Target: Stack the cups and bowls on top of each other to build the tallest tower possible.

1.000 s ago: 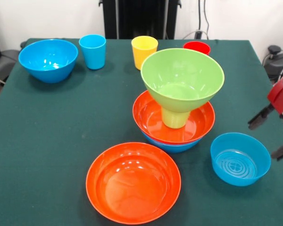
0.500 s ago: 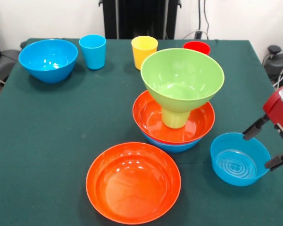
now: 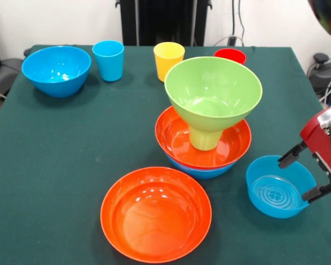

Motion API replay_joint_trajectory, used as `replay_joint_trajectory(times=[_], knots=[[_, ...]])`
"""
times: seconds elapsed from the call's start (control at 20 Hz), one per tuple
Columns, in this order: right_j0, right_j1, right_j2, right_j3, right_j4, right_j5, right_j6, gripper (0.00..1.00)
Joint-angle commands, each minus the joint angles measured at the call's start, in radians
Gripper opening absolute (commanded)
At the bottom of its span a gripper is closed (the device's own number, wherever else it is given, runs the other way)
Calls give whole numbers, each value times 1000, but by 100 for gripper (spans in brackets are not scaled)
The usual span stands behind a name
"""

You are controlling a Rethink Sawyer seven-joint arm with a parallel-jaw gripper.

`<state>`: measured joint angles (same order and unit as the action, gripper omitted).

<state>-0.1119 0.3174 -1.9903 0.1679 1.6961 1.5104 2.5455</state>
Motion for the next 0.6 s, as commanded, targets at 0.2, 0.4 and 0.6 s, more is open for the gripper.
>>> replay_joint_trajectory(times=[0.2, 0.4, 0.6], knots=[[57, 55, 68, 48, -46, 42, 289, 100], [84, 79, 115, 77, -54, 48, 304, 100], [104, 95, 145, 89, -49, 77, 353, 100]])
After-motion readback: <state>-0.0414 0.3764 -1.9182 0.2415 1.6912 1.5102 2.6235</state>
